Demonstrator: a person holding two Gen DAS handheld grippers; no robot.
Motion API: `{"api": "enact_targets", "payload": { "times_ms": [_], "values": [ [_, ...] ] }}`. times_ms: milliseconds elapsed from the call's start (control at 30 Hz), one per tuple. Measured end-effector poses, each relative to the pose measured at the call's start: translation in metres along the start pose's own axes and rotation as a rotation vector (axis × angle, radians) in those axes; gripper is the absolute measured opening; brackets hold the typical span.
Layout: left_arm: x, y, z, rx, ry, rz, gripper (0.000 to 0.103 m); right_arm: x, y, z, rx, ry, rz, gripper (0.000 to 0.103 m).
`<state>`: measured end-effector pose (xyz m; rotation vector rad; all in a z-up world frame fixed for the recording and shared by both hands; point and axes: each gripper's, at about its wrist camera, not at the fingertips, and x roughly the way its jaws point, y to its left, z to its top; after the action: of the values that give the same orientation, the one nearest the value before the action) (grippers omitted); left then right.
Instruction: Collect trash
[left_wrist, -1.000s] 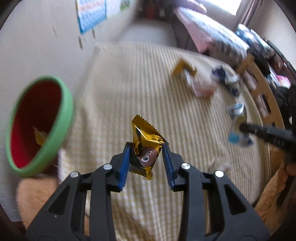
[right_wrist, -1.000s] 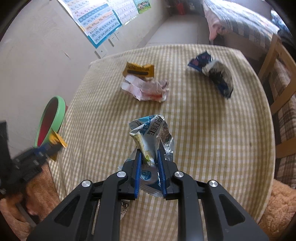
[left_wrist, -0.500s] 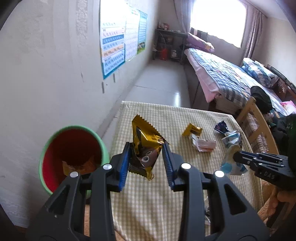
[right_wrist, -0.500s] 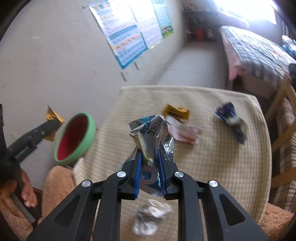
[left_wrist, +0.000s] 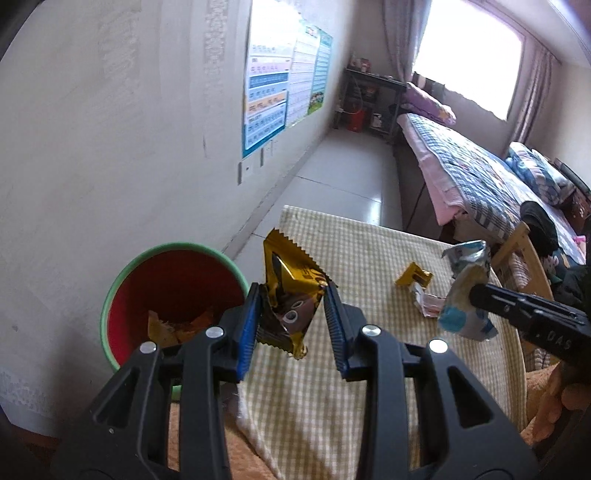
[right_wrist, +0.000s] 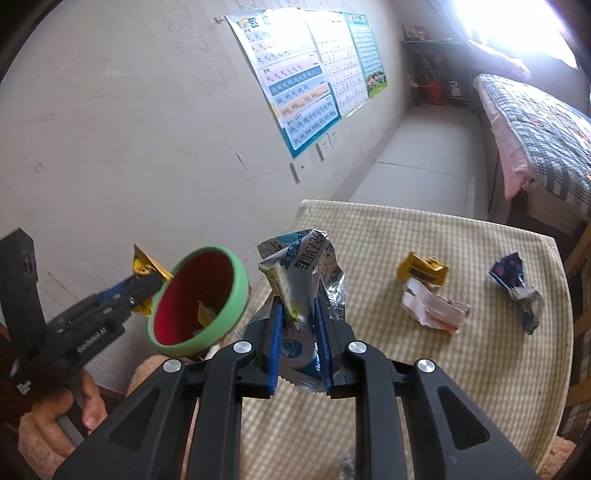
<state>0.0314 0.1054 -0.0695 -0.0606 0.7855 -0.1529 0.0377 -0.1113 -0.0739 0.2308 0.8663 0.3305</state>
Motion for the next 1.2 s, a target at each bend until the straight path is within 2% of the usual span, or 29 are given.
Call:
{"api": "enact_targets", "payload": {
  "times_ms": [533,1200],
  "values": [
    [0.002,0.031,-0.005,-0.059,0.019,0.061,0.033,0.019,0.034,0.008,-0.014,0.012,0.074,0.018],
    [0.024,0.106,-0.019,-0.163,0.087,0.173,0.033,0.086,0.086,0.015,-0.139,0.145,0.12,0.018]
  ]
}}
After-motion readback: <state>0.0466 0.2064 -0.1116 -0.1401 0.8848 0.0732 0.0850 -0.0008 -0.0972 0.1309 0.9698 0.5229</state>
